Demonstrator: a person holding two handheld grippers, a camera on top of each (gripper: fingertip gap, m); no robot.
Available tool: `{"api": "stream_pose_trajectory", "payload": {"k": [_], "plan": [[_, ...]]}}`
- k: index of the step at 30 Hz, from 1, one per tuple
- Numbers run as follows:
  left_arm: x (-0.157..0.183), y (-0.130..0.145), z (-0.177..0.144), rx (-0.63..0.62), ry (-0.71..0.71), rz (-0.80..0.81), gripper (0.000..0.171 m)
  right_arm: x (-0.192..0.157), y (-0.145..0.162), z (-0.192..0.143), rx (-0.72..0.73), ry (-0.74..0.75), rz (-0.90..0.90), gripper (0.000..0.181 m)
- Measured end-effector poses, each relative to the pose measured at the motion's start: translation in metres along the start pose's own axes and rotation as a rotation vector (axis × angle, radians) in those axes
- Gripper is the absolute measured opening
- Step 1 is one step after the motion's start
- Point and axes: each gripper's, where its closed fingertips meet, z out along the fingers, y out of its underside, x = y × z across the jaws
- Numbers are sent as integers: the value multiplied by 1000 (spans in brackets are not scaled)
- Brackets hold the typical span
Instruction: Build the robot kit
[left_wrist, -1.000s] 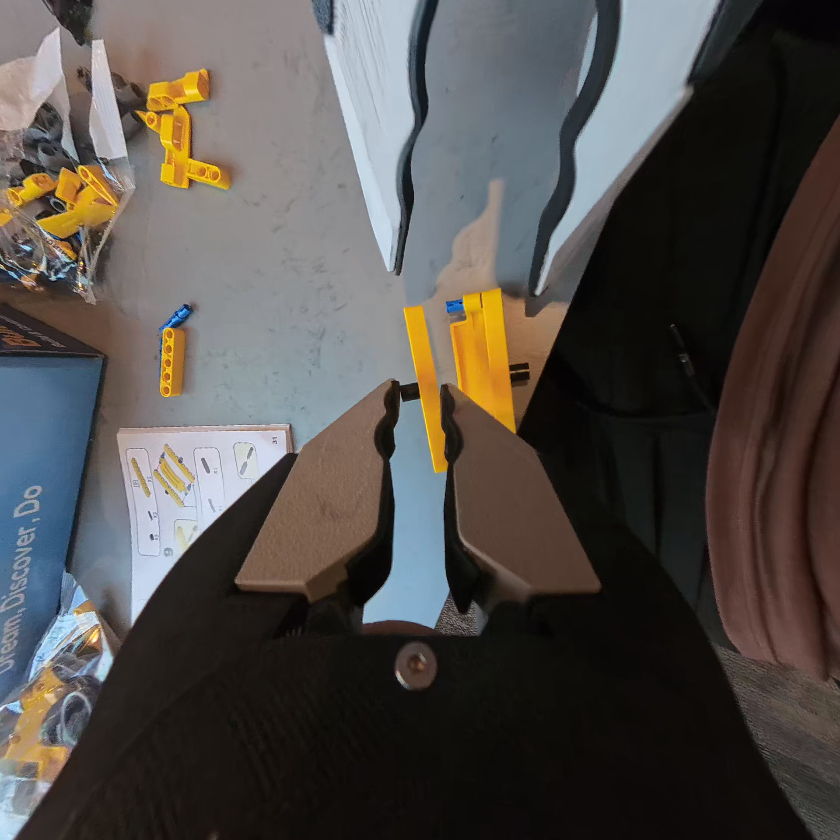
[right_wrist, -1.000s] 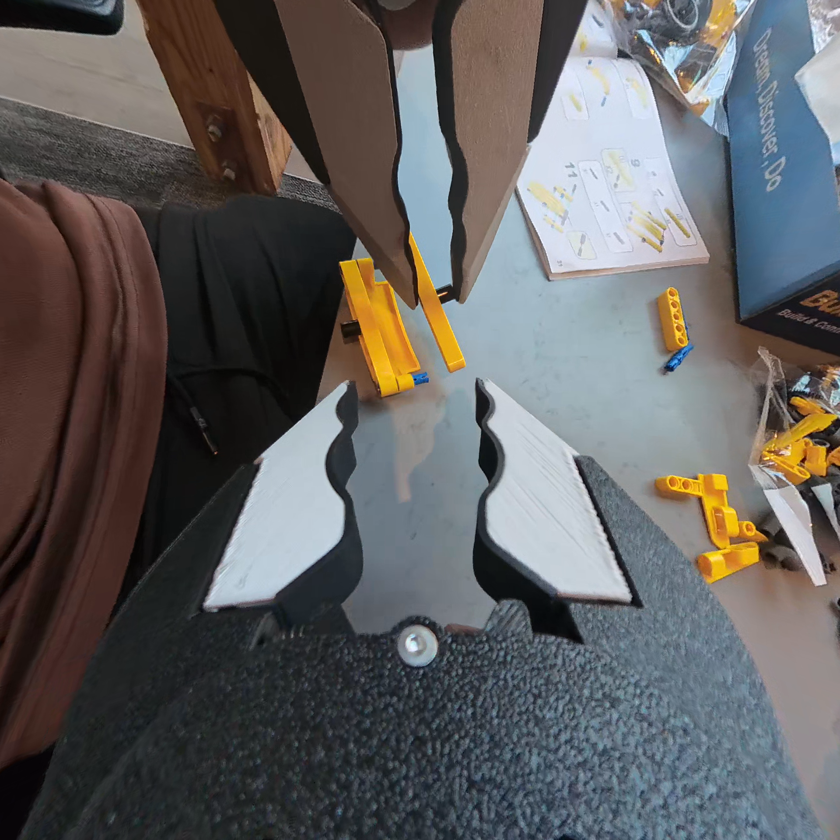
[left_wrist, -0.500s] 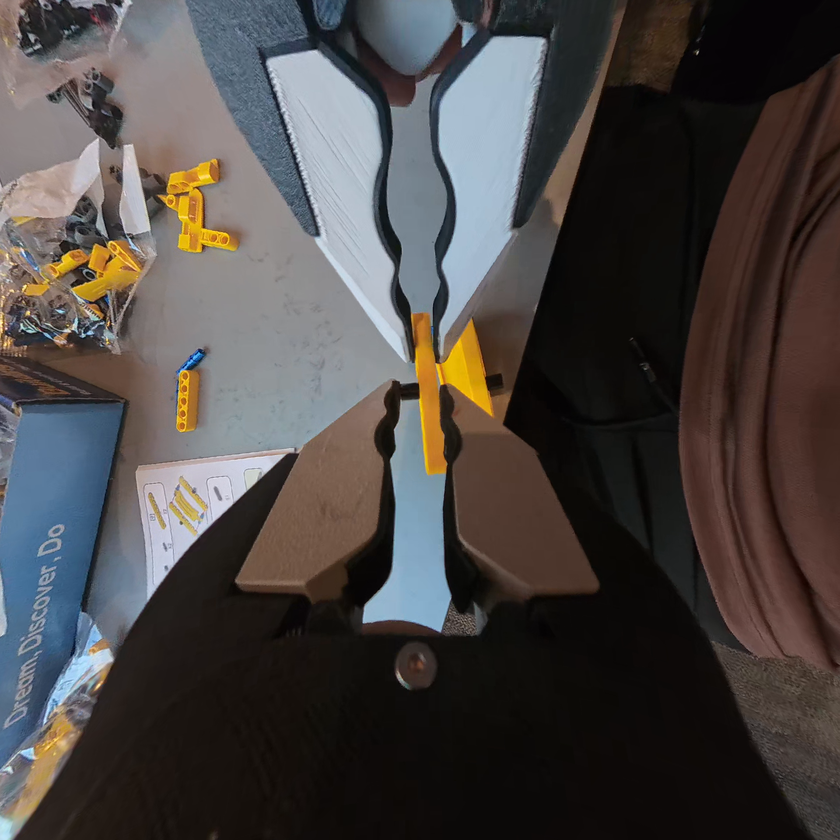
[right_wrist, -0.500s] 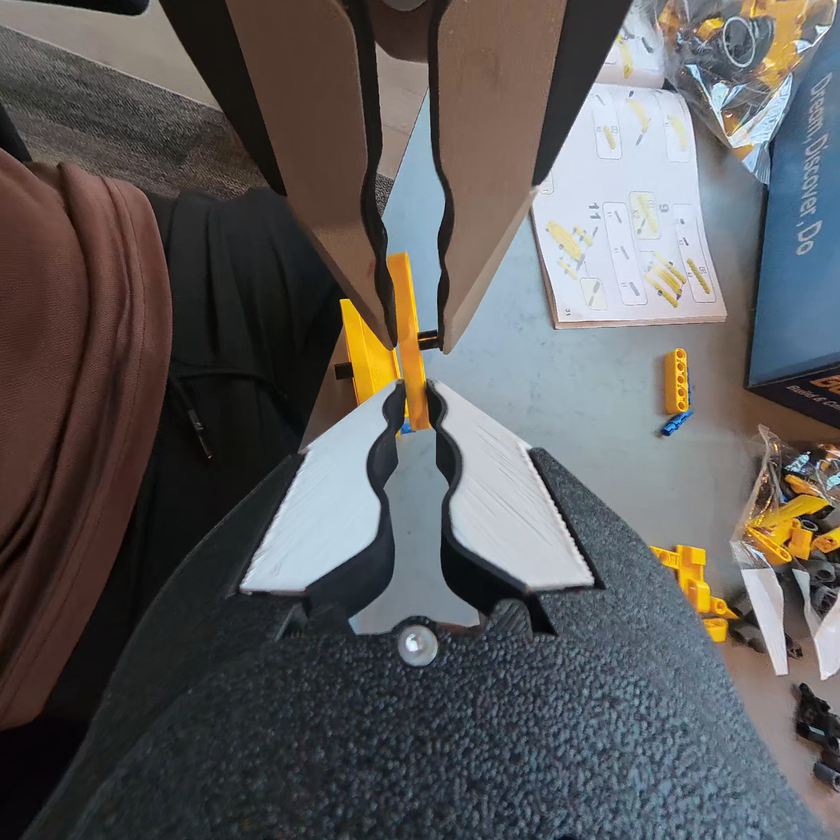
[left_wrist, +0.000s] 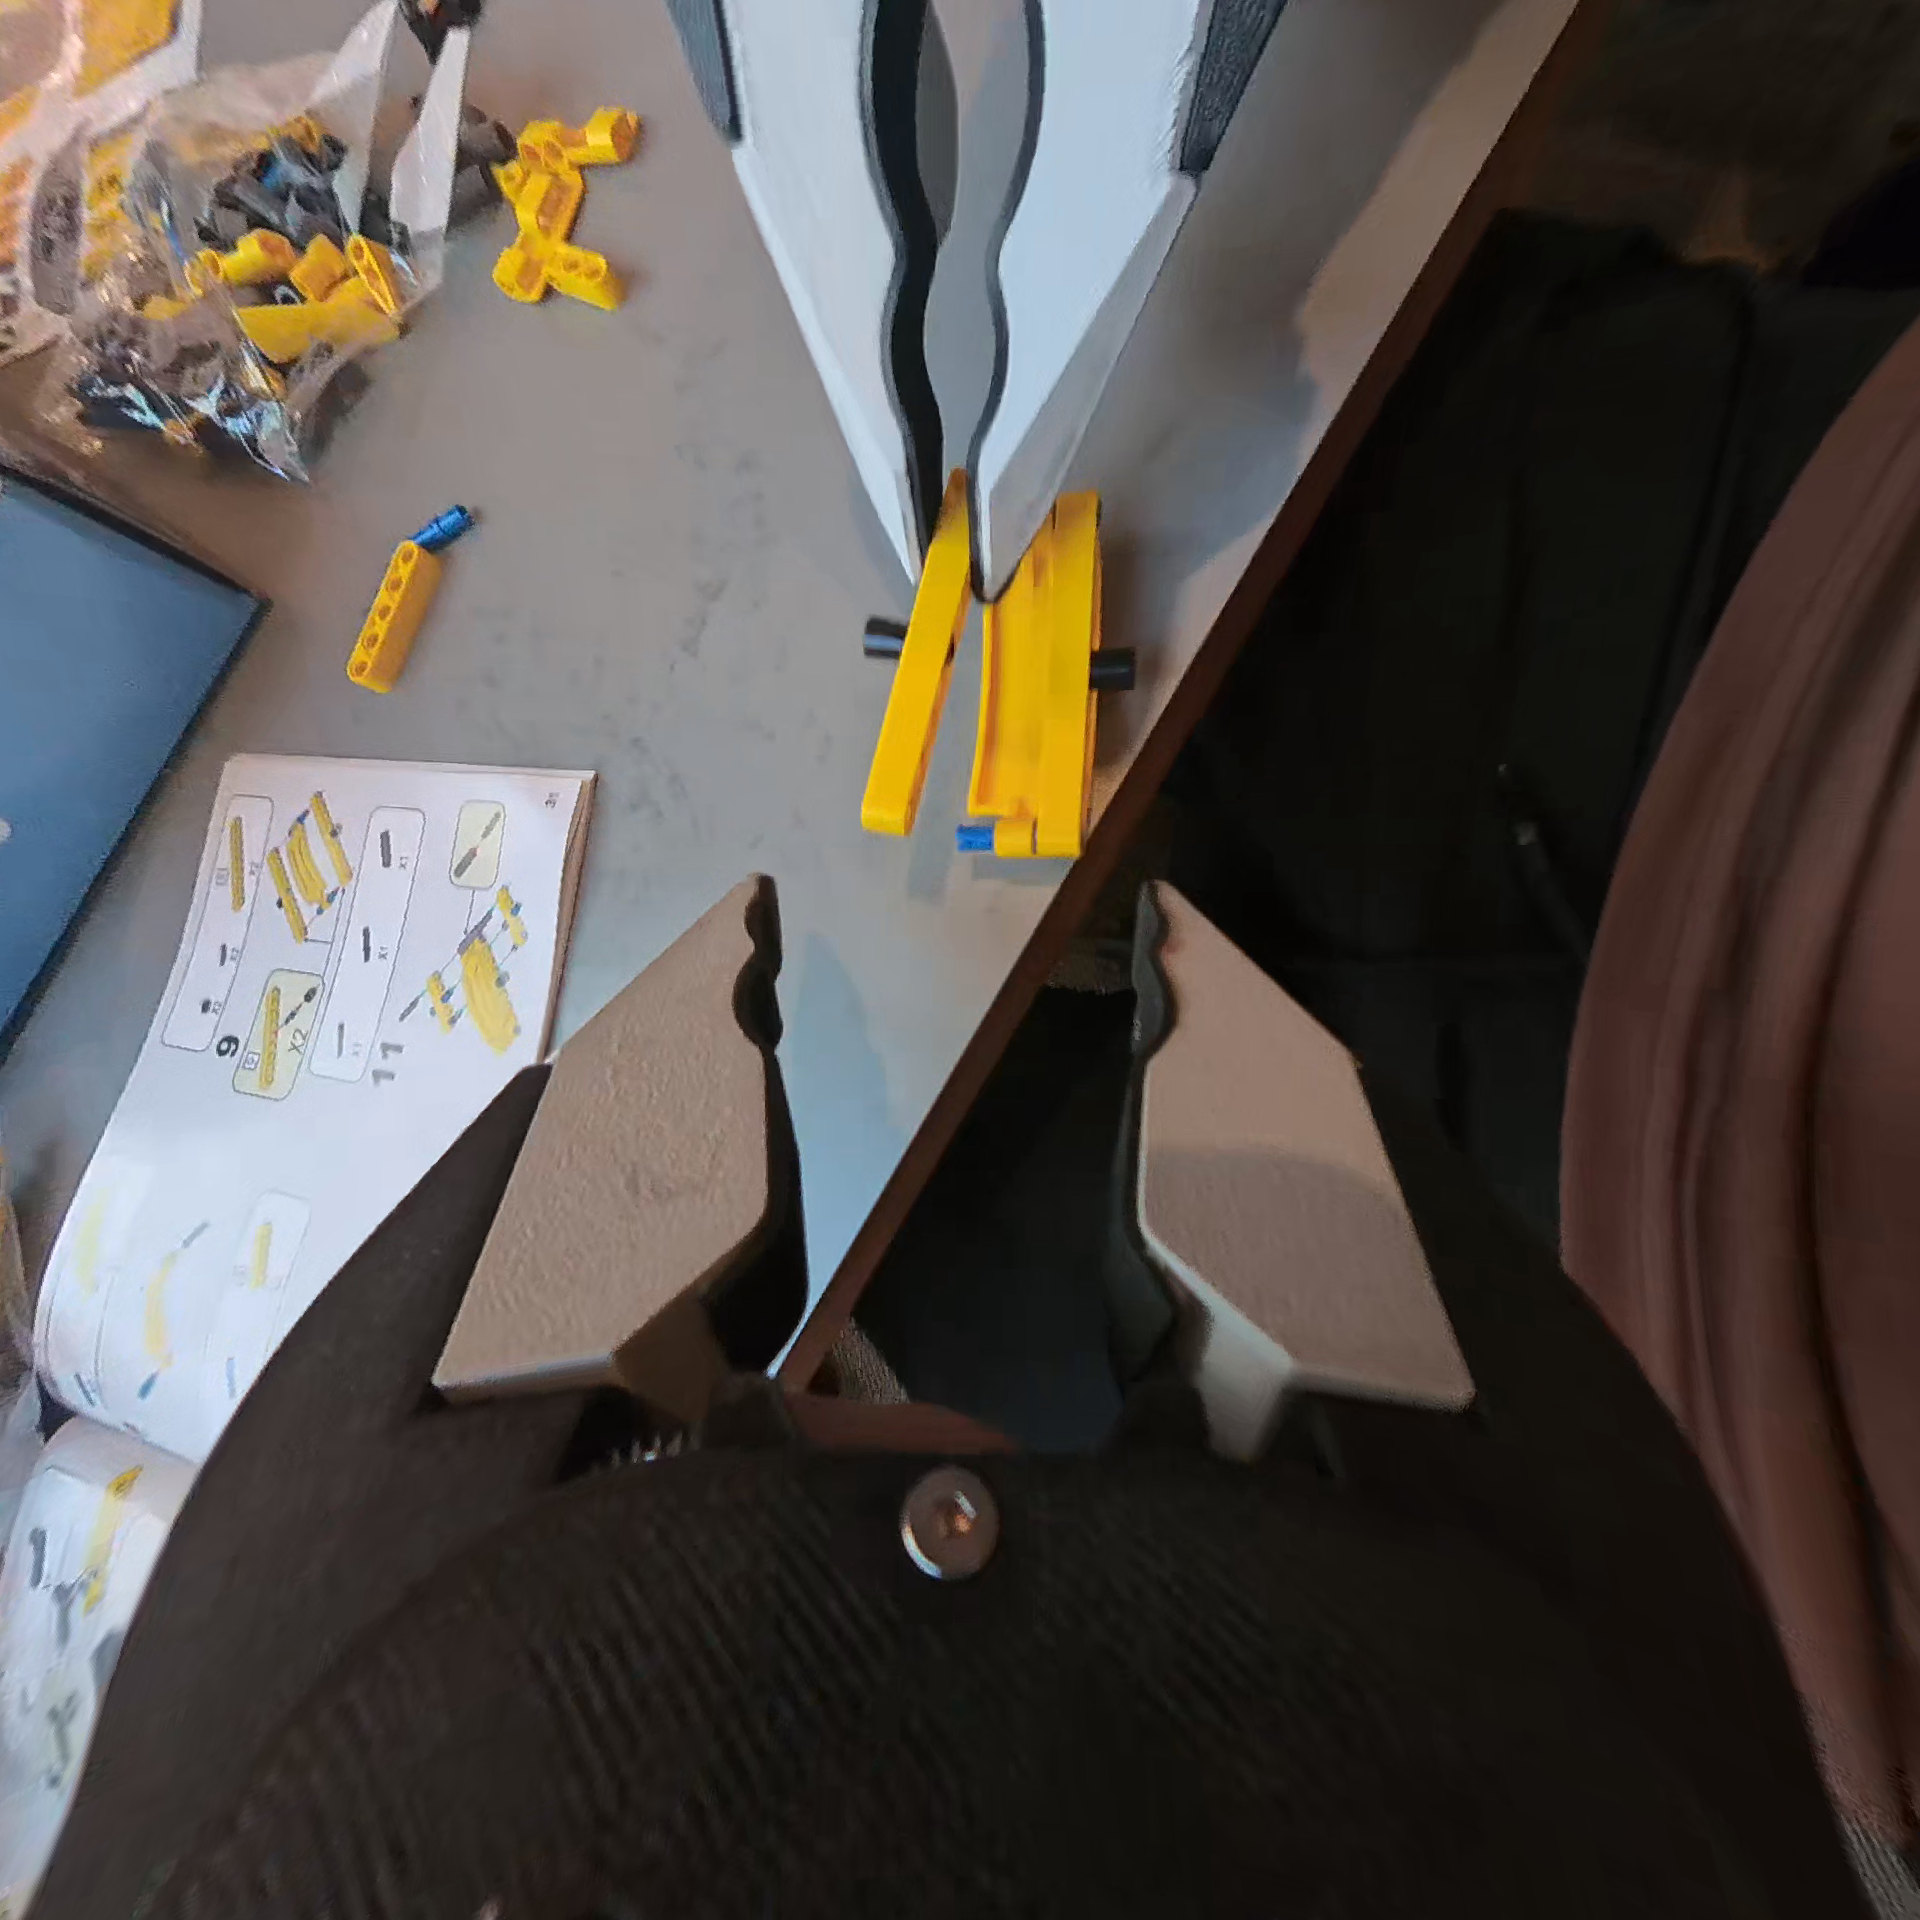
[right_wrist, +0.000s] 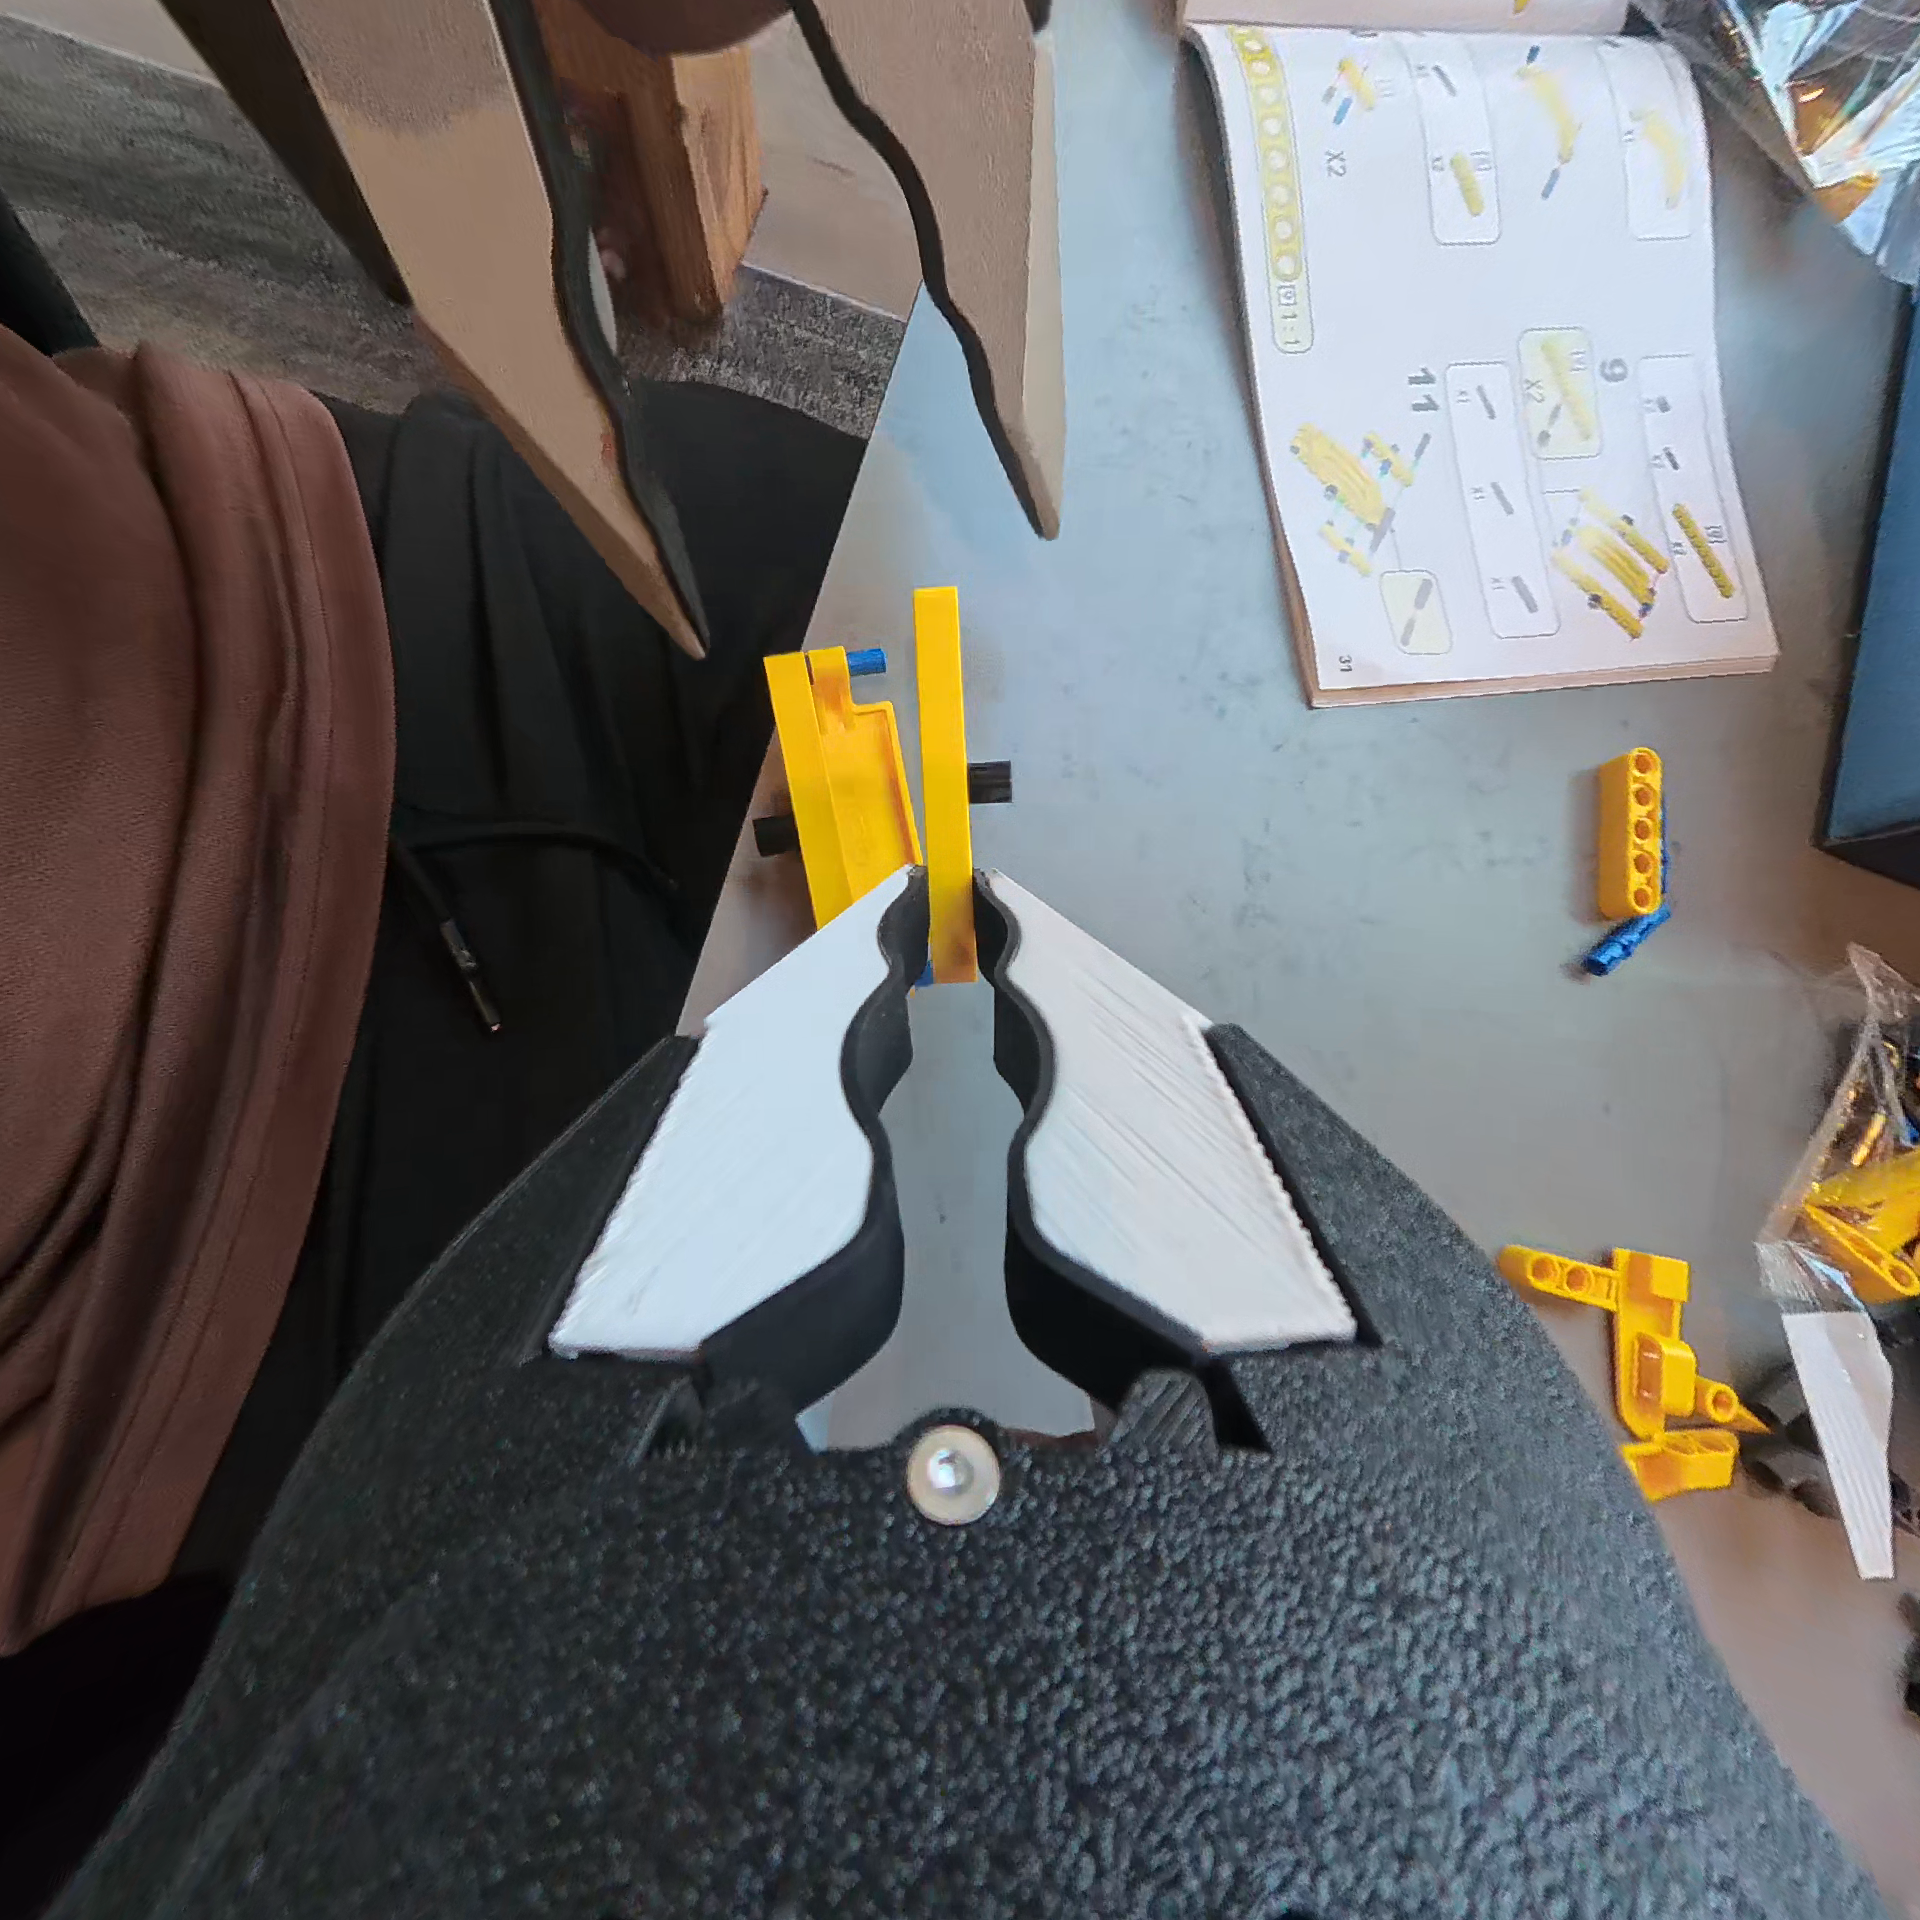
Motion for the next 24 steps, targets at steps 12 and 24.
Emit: {"api": "stream_pose_trajectory", "payload": {"k": [12,24], "plan": [[6,-9,10,91,-31,54,41,-2,4,4,-62,-10,-12,8],[-4,-29,-13,166,-82,44,39,-3,-7,-10,-14,36,-47,8]]}}
